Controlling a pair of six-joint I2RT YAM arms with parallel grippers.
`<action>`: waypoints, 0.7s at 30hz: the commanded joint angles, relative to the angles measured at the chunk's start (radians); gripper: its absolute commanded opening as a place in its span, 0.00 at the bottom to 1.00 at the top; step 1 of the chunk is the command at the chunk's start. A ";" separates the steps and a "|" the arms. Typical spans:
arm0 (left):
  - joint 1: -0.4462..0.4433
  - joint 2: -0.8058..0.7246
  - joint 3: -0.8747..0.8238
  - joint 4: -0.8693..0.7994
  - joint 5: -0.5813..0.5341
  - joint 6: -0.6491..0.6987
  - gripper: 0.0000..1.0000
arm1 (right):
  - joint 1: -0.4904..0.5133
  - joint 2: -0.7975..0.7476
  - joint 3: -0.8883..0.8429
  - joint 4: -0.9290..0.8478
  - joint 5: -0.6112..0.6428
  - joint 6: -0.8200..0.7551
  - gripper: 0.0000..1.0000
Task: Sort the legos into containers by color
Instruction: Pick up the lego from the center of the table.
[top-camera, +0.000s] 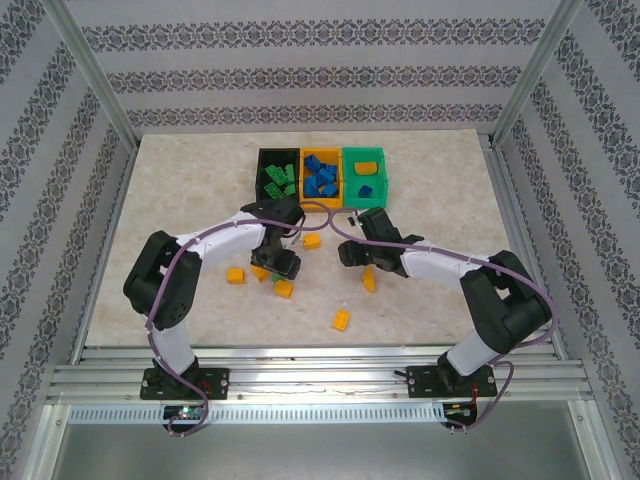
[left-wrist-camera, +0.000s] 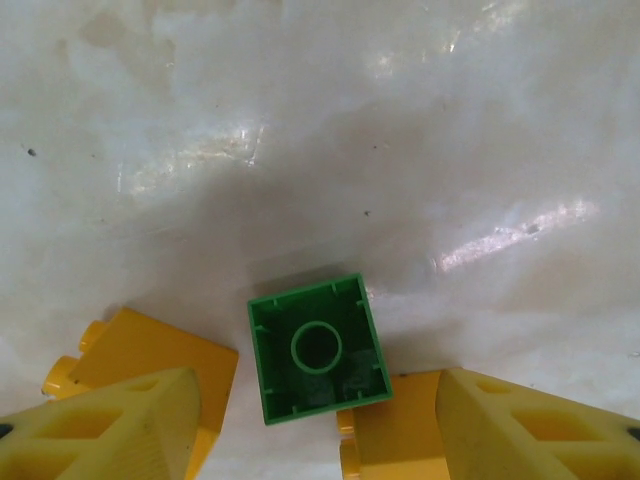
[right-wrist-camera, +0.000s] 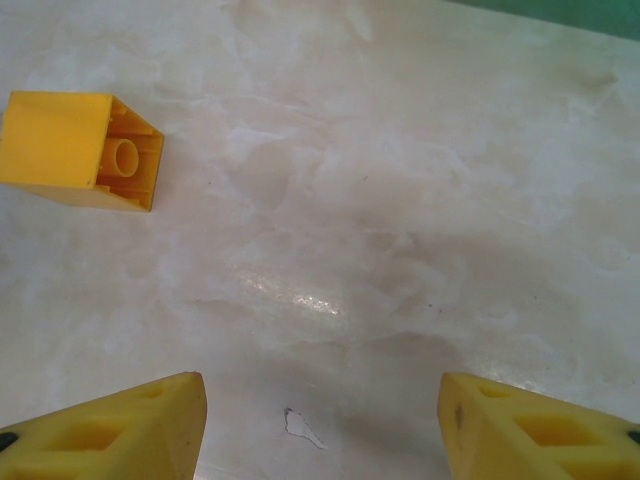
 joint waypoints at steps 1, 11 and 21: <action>-0.006 0.060 0.007 -0.013 0.000 -0.031 0.63 | 0.015 0.000 0.020 -0.011 0.022 -0.019 0.63; -0.015 0.090 0.015 -0.024 -0.005 -0.023 0.50 | 0.015 -0.009 0.017 -0.011 0.029 -0.024 0.63; -0.017 0.089 -0.004 -0.049 0.015 -0.040 0.52 | 0.017 0.008 0.023 -0.014 0.041 -0.029 0.63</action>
